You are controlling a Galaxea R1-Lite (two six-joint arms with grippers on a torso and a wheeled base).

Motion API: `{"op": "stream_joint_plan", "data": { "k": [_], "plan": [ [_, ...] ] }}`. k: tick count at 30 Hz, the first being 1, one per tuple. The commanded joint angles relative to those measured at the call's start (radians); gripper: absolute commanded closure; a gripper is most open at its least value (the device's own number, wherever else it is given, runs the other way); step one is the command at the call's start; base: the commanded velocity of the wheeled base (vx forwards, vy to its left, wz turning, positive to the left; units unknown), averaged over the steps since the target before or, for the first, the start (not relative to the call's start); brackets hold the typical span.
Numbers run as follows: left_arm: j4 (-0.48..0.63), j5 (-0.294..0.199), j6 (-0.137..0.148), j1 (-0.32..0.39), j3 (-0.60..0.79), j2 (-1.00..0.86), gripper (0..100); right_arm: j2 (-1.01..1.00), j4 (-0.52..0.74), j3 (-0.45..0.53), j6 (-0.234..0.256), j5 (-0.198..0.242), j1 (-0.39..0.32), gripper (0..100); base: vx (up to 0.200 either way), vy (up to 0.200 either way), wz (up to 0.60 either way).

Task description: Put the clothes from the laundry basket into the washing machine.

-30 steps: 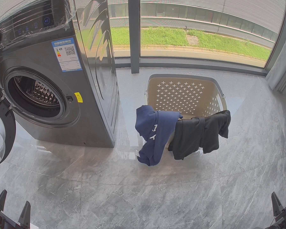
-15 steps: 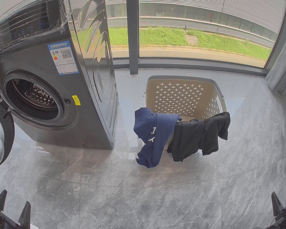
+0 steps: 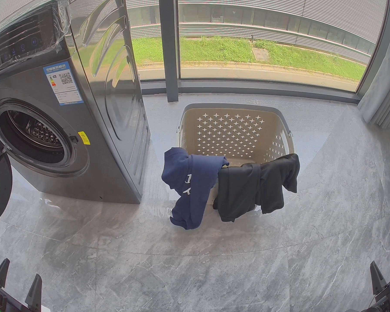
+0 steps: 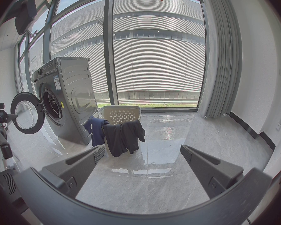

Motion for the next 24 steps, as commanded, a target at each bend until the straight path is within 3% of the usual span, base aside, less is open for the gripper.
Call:
{"op": "stream_joint_plan", "data": {
  "k": [1, 7, 19, 24],
  "plan": [
    [0.000, 0.000, -0.002, 0.000, 0.018, -0.017, 0, -0.010, 0.000, 0.018, 0.000, 0.001, 0.000, 0, 0.000, 0.000, 0.00],
    [0.000, 0.000, -0.002, 0.000, 0.018, -0.017, 0, -0.010, 0.000, 0.018, 0.000, 0.001, 0.000, 0, 0.200, 0.000, 0.00],
    [0.000, 0.000, -0.002, 0.000, 0.018, -0.017, 0, -0.010, 0.000, 0.018, 0.000, 0.002, 0.000, 0, 0.000, 0.000, 0.00],
    [0.000, 0.000, 0.000, 0.000, 0.018, -0.017, 0, -0.010, 0.000, 0.018, 0.000, 0.002, 0.000, 0, 0.000, -0.200, 0.00]
  ]
}}
